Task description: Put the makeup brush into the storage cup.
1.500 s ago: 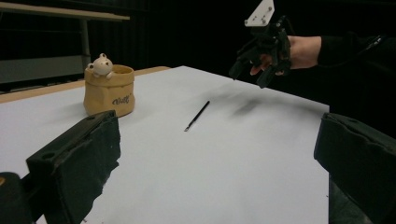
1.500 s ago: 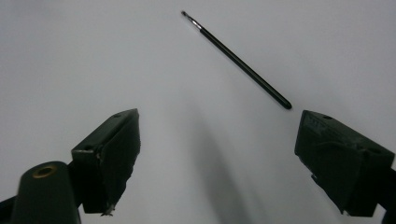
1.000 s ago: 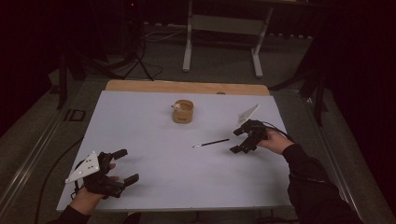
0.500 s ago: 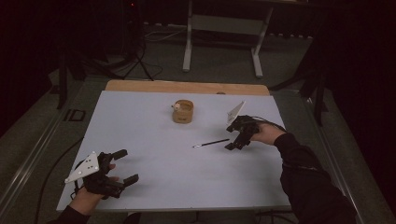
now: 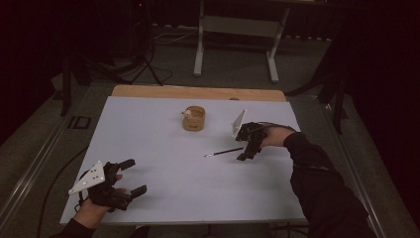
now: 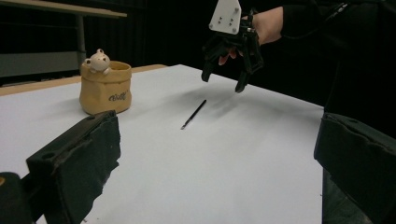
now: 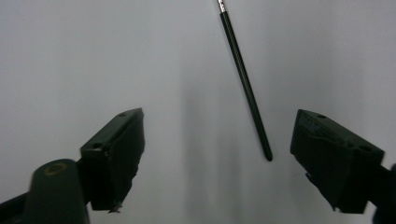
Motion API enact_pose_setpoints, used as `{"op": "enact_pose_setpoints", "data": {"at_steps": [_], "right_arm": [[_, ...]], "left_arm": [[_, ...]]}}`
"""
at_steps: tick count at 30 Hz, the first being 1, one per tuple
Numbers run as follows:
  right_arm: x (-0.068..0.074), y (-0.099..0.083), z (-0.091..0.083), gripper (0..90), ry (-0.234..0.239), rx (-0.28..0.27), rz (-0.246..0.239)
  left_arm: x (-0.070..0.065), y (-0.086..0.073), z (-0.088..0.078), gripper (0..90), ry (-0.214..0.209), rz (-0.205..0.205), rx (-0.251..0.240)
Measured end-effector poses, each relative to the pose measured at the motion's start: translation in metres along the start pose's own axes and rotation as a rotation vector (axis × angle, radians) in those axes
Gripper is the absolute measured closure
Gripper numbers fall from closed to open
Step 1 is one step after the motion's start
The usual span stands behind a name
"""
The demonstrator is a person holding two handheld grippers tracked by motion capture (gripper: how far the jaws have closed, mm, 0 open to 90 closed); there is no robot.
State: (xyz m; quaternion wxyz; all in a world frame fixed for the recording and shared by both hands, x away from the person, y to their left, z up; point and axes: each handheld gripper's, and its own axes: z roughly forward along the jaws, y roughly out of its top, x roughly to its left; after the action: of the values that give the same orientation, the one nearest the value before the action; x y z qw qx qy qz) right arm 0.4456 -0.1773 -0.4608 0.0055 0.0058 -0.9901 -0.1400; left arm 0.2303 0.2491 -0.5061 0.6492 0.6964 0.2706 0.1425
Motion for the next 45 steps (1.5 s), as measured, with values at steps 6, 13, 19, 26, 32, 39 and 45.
{"op": "enact_pose_setpoints", "data": {"at_steps": [6,13,19,26,32,39,45], "right_arm": [[-0.005,0.005,-0.002,20.6,0.011,-0.014,-0.011],[-0.009,0.019,0.0,17.1,0.015,0.063,-0.027],[-0.01,0.03,0.003,16.0,0.01,0.09,-0.069],[-0.001,0.044,0.009,28.6,-0.024,0.059,-0.215],[0.002,0.053,0.015,41.5,-0.016,0.048,-0.281],[0.001,0.055,0.024,52.0,0.001,0.098,-0.325],[-0.004,0.057,0.034,63.7,-0.03,0.124,-0.353]], "left_arm": [[0.0,0.0,0.0,1.0,-0.001,0.0,-0.001],[0.0,0.0,-0.001,1.0,-0.002,-0.004,-0.004],[0.0,0.0,-0.001,1.0,-0.002,-0.01,-0.005],[0.001,0.0,-0.001,1.0,-0.003,-0.012,-0.004],[0.001,-0.001,-0.001,1.0,-0.004,-0.011,-0.001],[0.001,-0.001,-0.001,1.0,-0.006,-0.013,-0.002],[0.001,-0.001,-0.001,1.0,-0.007,-0.011,-0.002]]}}
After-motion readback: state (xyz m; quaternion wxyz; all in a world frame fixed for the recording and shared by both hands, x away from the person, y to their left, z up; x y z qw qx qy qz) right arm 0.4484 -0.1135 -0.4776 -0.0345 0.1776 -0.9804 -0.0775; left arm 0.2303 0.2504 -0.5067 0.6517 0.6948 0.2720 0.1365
